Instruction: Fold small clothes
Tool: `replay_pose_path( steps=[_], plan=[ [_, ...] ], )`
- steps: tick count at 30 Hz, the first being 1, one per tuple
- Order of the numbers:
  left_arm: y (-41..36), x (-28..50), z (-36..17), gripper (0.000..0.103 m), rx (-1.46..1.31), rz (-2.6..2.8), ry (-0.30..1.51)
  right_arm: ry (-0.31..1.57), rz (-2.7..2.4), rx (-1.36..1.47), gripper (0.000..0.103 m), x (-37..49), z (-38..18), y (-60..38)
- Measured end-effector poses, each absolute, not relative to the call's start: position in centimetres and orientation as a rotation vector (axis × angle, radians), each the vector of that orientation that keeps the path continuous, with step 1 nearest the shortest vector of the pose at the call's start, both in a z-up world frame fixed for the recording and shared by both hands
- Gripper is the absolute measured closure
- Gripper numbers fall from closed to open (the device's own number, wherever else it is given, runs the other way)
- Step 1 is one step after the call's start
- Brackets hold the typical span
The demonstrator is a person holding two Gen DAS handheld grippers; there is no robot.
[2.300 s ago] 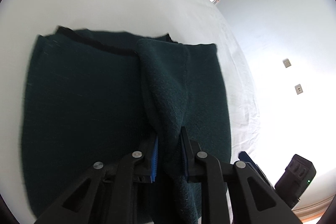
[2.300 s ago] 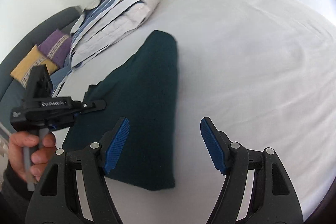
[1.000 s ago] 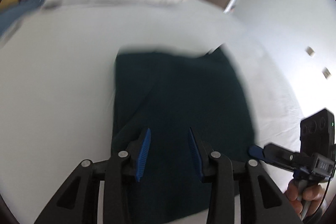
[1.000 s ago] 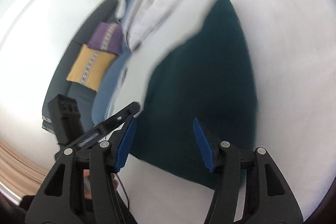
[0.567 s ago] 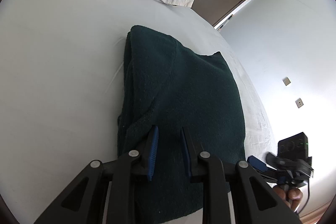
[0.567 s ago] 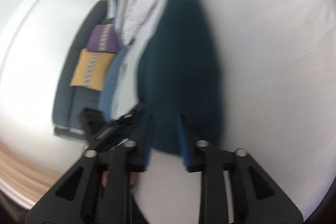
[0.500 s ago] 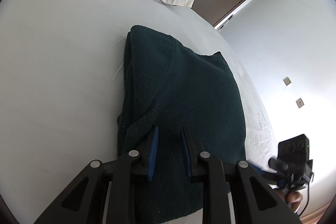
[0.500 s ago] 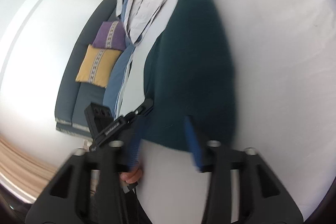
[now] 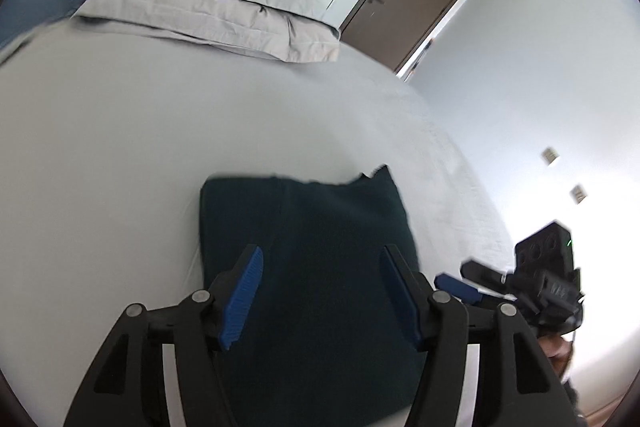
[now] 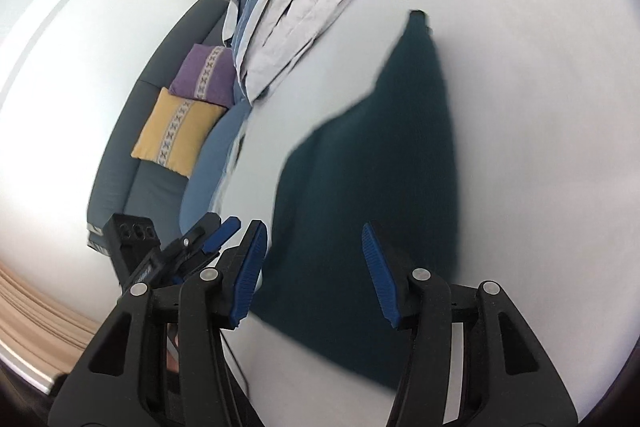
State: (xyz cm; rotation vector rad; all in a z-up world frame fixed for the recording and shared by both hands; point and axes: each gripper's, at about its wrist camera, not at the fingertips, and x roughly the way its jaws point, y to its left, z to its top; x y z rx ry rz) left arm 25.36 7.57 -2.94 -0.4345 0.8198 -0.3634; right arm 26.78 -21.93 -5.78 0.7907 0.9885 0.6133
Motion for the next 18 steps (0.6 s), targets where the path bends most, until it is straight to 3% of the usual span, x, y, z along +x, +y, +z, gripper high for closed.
replay_pose_path(
  steps=[6,8,11,16,18],
  plan=[
    [5.2,32.2,-8.3,0.044,-0.324,-0.269,0.958,1.073,0.549,0.844,0.055,37.4,-8.5,-19.7],
    [4.8,32.4,-9.7,0.045,-0.277,-0.256,0.922,1.087,0.475,0.848,0.055,39.4,-10.1,-20.4],
    [3.2,32.0,-10.0,0.037,-0.17,-0.229,0.886,1.096,0.414,0.847,0.055,41.4,-12.3,-21.1],
    [3.1,32.5,-10.5,0.031,-0.159,-0.249,0.878,1.078,0.419,0.875,0.072,42.4,-14.5,-22.4],
    [3.0,32.4,-10.5,0.031,-0.168,-0.258,0.874,1.056,0.415,0.878,0.073,42.5,-14.6,-22.4]
  ],
)
